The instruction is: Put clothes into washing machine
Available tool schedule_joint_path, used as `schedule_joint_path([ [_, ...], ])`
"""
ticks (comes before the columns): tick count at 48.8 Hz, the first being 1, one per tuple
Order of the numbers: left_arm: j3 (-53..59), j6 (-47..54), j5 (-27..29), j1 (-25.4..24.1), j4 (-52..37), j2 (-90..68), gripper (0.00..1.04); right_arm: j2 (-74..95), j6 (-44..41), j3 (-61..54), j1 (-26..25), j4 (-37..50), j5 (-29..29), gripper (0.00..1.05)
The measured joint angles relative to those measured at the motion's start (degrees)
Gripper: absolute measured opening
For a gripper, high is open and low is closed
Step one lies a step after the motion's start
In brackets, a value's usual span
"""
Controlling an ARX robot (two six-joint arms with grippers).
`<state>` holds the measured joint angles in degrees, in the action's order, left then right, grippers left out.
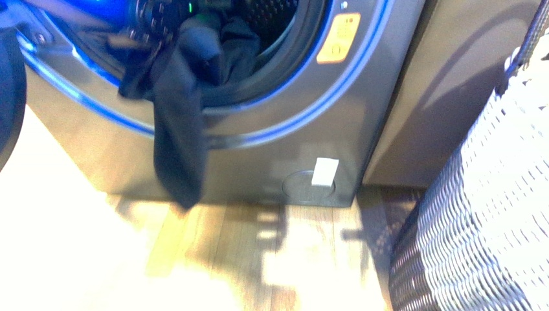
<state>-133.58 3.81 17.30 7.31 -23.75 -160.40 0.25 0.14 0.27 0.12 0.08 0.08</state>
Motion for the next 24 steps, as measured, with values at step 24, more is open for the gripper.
schedule_joint_path([
  [24, -30.0, 14.5, 9.5, 0.4, 14.0, -14.3, 0.25, 0.0, 0.0, 0.0, 0.0, 0.0, 0.0, 0.02],
])
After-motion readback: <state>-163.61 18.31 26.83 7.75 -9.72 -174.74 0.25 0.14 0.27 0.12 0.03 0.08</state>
